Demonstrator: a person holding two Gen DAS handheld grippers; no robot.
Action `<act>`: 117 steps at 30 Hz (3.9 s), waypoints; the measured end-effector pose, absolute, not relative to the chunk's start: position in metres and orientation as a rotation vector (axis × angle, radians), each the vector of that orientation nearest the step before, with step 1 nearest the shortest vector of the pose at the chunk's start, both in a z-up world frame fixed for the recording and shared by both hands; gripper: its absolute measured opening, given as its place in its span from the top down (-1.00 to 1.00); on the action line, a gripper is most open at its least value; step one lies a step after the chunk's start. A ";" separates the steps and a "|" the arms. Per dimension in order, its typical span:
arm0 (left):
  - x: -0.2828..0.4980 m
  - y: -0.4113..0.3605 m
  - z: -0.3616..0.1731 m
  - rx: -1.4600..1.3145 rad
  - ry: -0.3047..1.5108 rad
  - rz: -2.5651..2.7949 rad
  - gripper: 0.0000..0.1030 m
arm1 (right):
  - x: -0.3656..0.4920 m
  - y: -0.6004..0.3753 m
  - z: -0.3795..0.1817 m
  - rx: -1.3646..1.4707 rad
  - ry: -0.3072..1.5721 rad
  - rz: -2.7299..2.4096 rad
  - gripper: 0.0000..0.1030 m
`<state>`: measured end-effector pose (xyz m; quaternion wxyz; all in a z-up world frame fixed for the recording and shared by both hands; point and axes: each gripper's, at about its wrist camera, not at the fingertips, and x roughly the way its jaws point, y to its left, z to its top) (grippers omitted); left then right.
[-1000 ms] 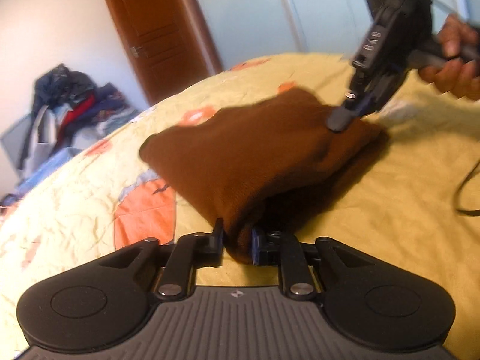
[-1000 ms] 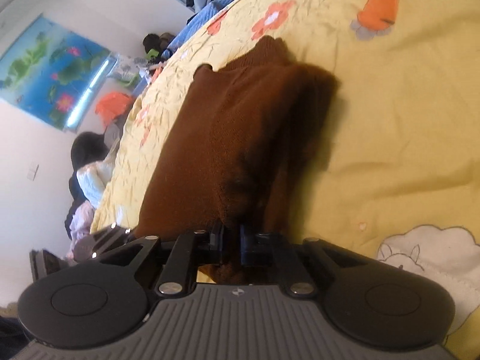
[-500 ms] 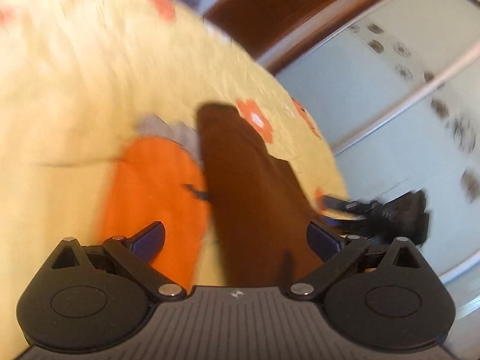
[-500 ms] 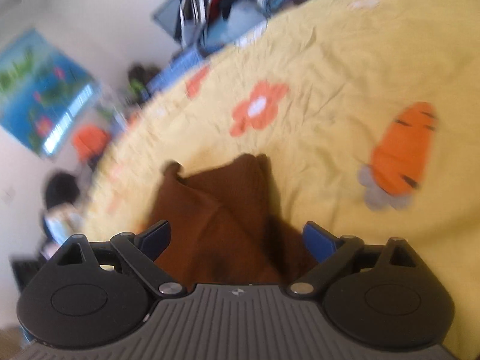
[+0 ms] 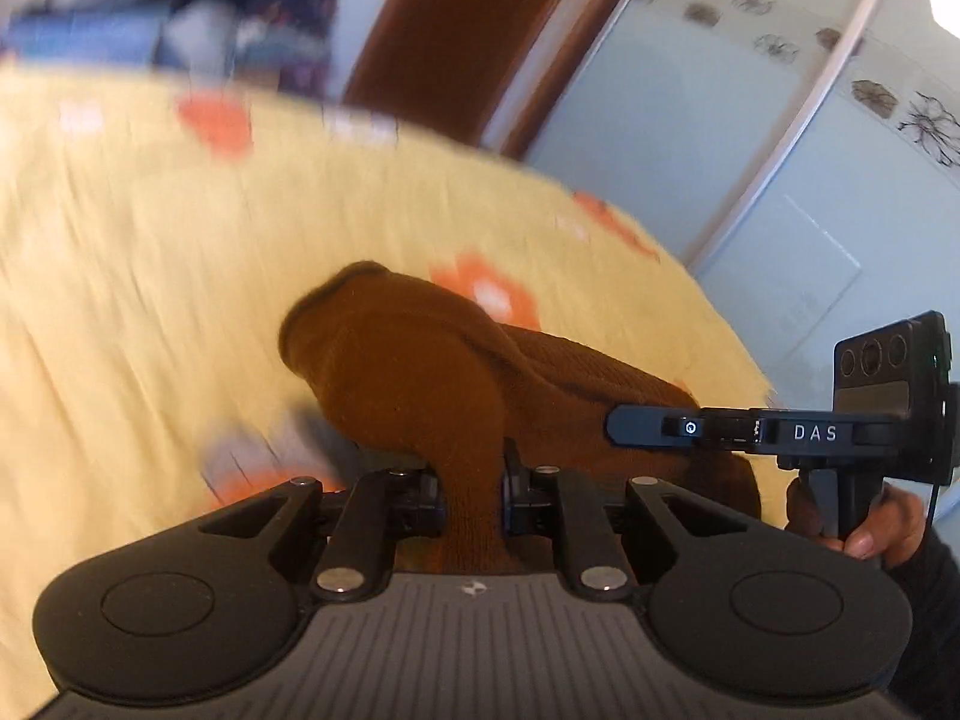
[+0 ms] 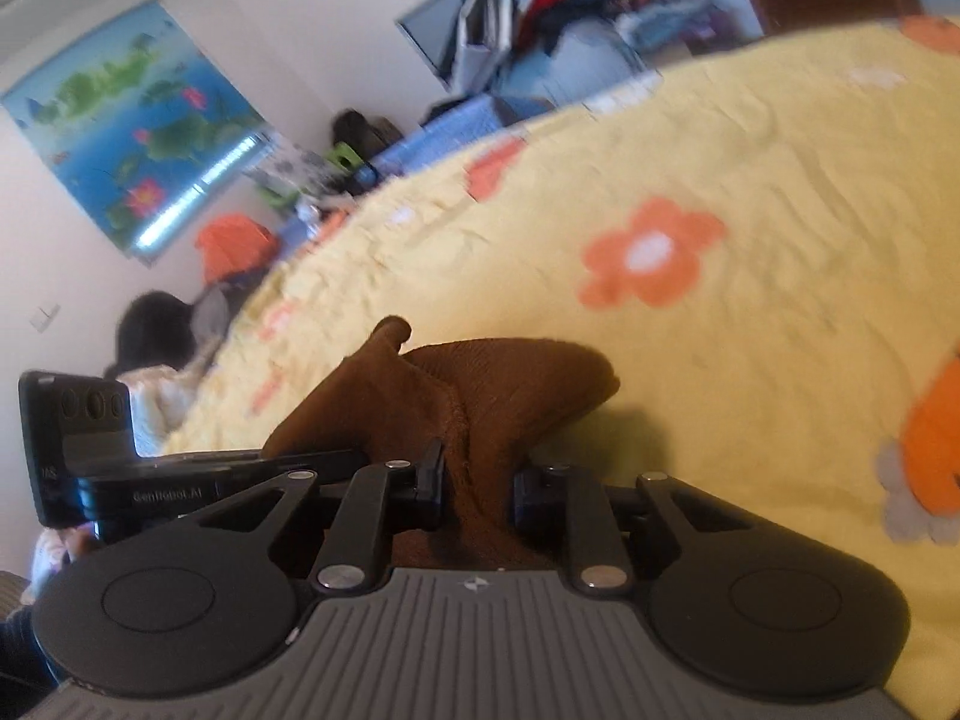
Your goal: Fold small clothes
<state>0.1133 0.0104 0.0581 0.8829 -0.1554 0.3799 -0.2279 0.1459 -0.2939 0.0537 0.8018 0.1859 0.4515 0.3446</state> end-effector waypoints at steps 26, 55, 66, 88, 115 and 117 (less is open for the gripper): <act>0.008 0.039 0.043 -0.380 1.016 -0.553 0.48 | 0.025 -0.285 0.051 0.448 1.158 0.772 0.42; -0.043 -0.041 0.059 0.129 0.752 -0.530 -0.66 | 0.113 -0.321 0.047 0.518 1.056 0.546 0.39; 0.011 -0.047 0.043 -0.021 0.832 -0.495 -0.65 | 0.147 -0.202 0.050 0.278 1.089 0.710 -0.41; 0.010 0.039 0.025 -0.520 1.108 -0.565 0.39 | 0.026 -0.297 0.030 0.506 1.238 0.682 0.40; -0.039 -0.048 0.036 0.233 0.703 -0.411 -0.65 | 0.097 -0.255 0.046 0.279 0.986 0.659 -0.33; -0.036 -0.042 0.038 0.187 0.720 -0.419 -0.65 | 0.097 -0.260 0.052 0.270 1.025 0.654 -0.31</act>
